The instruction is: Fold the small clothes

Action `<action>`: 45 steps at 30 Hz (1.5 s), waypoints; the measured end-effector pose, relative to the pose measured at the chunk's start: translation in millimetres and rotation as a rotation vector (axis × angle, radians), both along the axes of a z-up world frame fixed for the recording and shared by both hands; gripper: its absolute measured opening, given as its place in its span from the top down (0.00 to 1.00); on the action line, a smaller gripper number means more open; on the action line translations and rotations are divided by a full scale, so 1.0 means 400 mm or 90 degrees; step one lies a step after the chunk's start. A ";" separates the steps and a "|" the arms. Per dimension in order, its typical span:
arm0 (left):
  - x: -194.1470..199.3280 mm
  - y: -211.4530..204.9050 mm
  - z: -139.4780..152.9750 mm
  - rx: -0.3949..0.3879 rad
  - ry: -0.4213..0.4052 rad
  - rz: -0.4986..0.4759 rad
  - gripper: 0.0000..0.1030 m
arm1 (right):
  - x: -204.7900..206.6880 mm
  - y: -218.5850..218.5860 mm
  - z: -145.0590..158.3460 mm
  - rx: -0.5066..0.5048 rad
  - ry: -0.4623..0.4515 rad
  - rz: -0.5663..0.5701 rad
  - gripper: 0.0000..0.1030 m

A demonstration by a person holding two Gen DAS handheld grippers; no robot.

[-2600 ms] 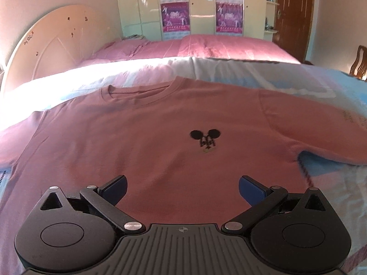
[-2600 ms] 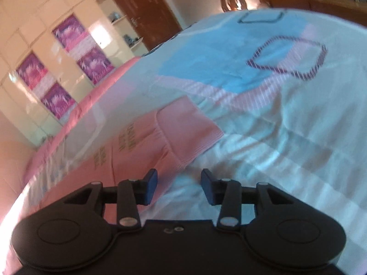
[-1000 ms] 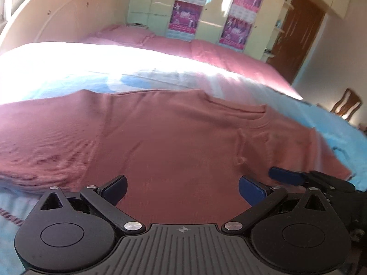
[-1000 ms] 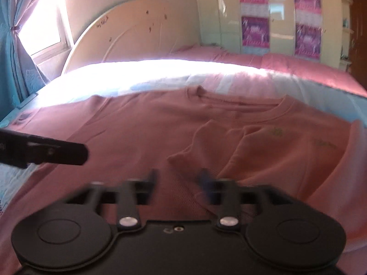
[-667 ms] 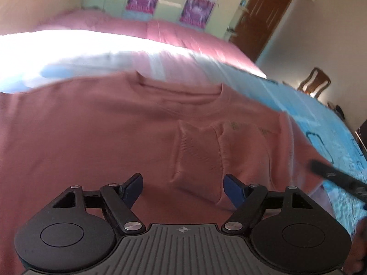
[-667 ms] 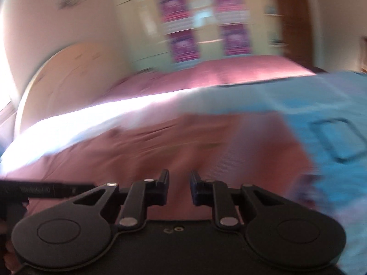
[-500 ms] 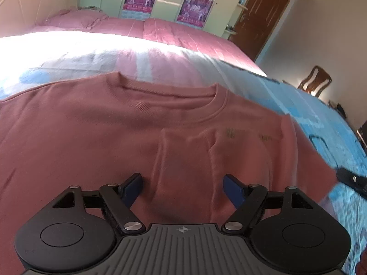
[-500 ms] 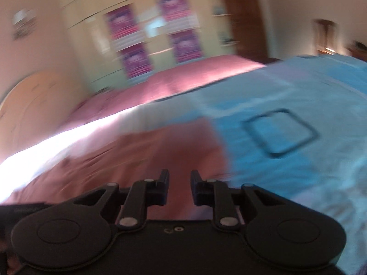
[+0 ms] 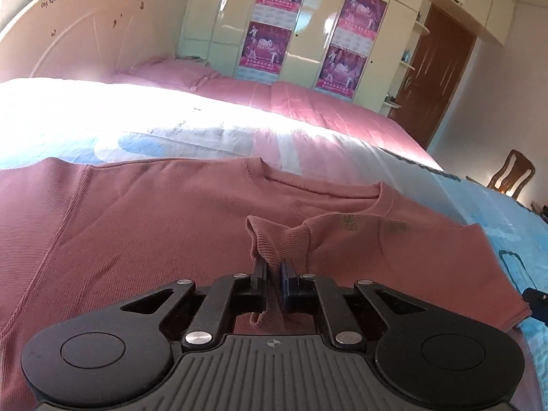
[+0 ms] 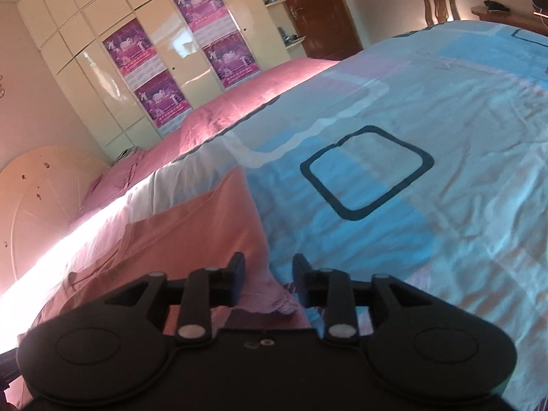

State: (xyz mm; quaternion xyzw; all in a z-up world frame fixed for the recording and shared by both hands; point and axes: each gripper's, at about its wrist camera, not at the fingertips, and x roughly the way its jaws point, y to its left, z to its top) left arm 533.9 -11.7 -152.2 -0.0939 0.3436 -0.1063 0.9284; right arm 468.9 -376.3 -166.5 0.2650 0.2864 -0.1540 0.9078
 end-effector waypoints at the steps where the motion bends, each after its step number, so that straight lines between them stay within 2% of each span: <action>1: 0.004 0.006 -0.002 -0.009 0.004 0.003 0.93 | 0.007 0.001 -0.001 -0.001 0.000 0.004 0.56; 4: 0.007 0.027 0.003 -0.015 0.005 0.001 0.93 | 0.000 -0.011 0.004 0.000 -0.013 0.011 0.56; 7: -0.011 0.050 0.016 0.008 -0.007 0.006 0.96 | -0.008 -0.030 0.013 0.000 -0.033 -0.002 0.63; 8: -0.011 0.060 0.009 0.019 -0.001 0.014 0.98 | -0.008 -0.039 0.014 0.004 -0.036 -0.004 0.71; 9: -0.007 0.073 -0.004 0.023 0.010 0.020 0.98 | -0.005 -0.047 0.011 0.013 -0.034 0.000 0.74; 11: 0.006 0.099 -0.024 0.015 0.039 0.032 0.98 | 0.007 -0.054 0.001 0.020 -0.020 0.015 0.75; 13: 0.001 0.112 -0.024 -0.001 0.043 0.026 0.95 | 0.014 -0.055 -0.008 0.024 -0.016 0.029 0.75; 15: -0.010 0.102 -0.022 -0.007 0.052 0.003 0.58 | 0.010 -0.057 -0.010 0.027 -0.018 0.025 0.72; 16: -0.021 0.090 -0.020 -0.007 0.049 -0.002 0.21 | 0.011 -0.059 -0.014 0.029 -0.018 0.023 0.72; 17: -0.034 0.080 -0.018 -0.007 0.036 -0.002 0.13 | 0.010 -0.061 -0.016 0.034 -0.017 0.021 0.72; 19: -0.037 0.051 -0.021 -0.007 0.037 -0.019 0.15 | 0.009 -0.062 -0.021 0.037 -0.018 0.023 0.71; 20: -0.030 0.044 -0.027 -0.015 0.048 -0.021 0.31 | 0.010 -0.064 -0.022 0.038 -0.017 0.024 0.71; 21: -0.018 0.037 -0.037 -0.024 0.065 -0.018 0.41 | 0.012 -0.065 -0.022 0.037 -0.016 0.023 0.71; 22: -0.006 0.028 -0.047 -0.027 0.075 -0.010 0.46 | 0.013 -0.065 -0.021 0.035 -0.014 0.022 0.71; 24: 0.011 0.015 -0.048 -0.033 0.071 -0.020 0.96 | 0.013 -0.063 -0.016 0.027 -0.012 0.021 0.73; 25: 0.013 0.020 -0.038 -0.052 0.069 -0.015 0.94 | 0.013 -0.061 -0.013 0.021 -0.010 0.022 0.74; 26: -0.002 0.031 -0.016 -0.071 0.038 -0.010 0.94 | 0.012 -0.060 -0.011 0.018 -0.010 0.023 0.75; 28: -0.024 0.049 0.021 -0.055 -0.001 0.001 0.94 | 0.004 -0.063 -0.004 0.022 -0.020 0.026 0.74; 31: -0.021 0.073 0.002 -0.028 0.021 0.008 0.94 | -0.004 -0.065 -0.004 0.031 -0.024 0.040 0.73; 33: -0.015 0.084 -0.025 -0.034 0.044 0.013 0.94 | -0.004 -0.061 -0.013 0.034 -0.018 0.052 0.70; 36: -0.017 0.076 -0.043 -0.031 0.052 0.007 0.94 | 0.001 -0.057 -0.023 0.047 -0.006 0.067 0.60; 37: -0.015 0.074 -0.044 -0.029 0.049 0.007 0.94 | 0.005 -0.053 -0.030 0.049 0.000 0.075 0.61; 38: -0.013 0.073 -0.046 -0.029 0.048 0.007 0.94 | 0.011 -0.048 -0.037 0.044 0.012 0.087 0.71; 40: -0.022 0.080 -0.049 -0.033 0.039 0.017 0.94 | 0.026 -0.029 -0.055 -0.008 0.056 0.103 0.78; 41: -0.024 0.090 -0.051 -0.034 0.035 0.017 0.94 | 0.027 -0.025 -0.050 -0.020 0.057 0.108 0.77; 43: -0.032 0.085 -0.040 -0.028 0.018 -0.002 0.94 | 0.024 -0.032 -0.036 -0.003 0.040 0.115 0.73; 44: -0.037 0.084 -0.034 -0.025 0.011 -0.006 0.94 | 0.024 -0.039 -0.027 0.000 0.026 0.117 0.66; 45: -0.033 0.082 -0.029 -0.023 0.006 -0.006 0.90 | 0.033 -0.049 -0.015 0.001 0.009 0.119 0.65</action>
